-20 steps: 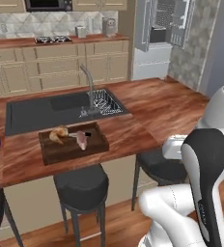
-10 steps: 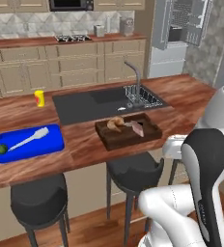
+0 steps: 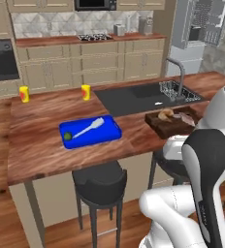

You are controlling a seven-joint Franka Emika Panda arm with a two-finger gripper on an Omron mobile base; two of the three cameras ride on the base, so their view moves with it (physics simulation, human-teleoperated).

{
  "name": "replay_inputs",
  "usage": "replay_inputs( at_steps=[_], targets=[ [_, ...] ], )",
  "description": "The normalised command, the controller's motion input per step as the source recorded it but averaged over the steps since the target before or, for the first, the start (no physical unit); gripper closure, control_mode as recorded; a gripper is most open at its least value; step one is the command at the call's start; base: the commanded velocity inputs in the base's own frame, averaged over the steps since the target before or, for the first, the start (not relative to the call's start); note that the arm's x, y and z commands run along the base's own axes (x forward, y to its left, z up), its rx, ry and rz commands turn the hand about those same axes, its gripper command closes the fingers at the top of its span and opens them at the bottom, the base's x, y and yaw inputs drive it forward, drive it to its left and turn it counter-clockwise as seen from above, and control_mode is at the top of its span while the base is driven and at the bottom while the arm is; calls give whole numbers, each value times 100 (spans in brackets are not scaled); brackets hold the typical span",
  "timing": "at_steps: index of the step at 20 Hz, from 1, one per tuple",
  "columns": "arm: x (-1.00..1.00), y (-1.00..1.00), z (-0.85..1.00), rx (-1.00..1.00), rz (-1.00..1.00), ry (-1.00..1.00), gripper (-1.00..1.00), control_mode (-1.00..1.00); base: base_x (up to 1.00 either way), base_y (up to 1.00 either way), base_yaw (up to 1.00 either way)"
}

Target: Gather the avocado and eggplant from the fridge and place them on a tray on the dining counter. Then gather the steak and chicken drumstick from the fridge and place them on the other tray.

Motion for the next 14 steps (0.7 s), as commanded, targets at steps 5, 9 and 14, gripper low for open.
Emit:
replay_inputs(
  at_steps=[5, 9, 14],
  targets=[
    [0, 0, 0, 0, 0, 0, 100, 100, 23, 71, 16],
    [0, 0, 0, 0, 0, 0, 100, 100, 39, 12, 23],
    [0, 0, 0, 0, 0, 0, 100, 100, 27, 0, 18]
  ],
)
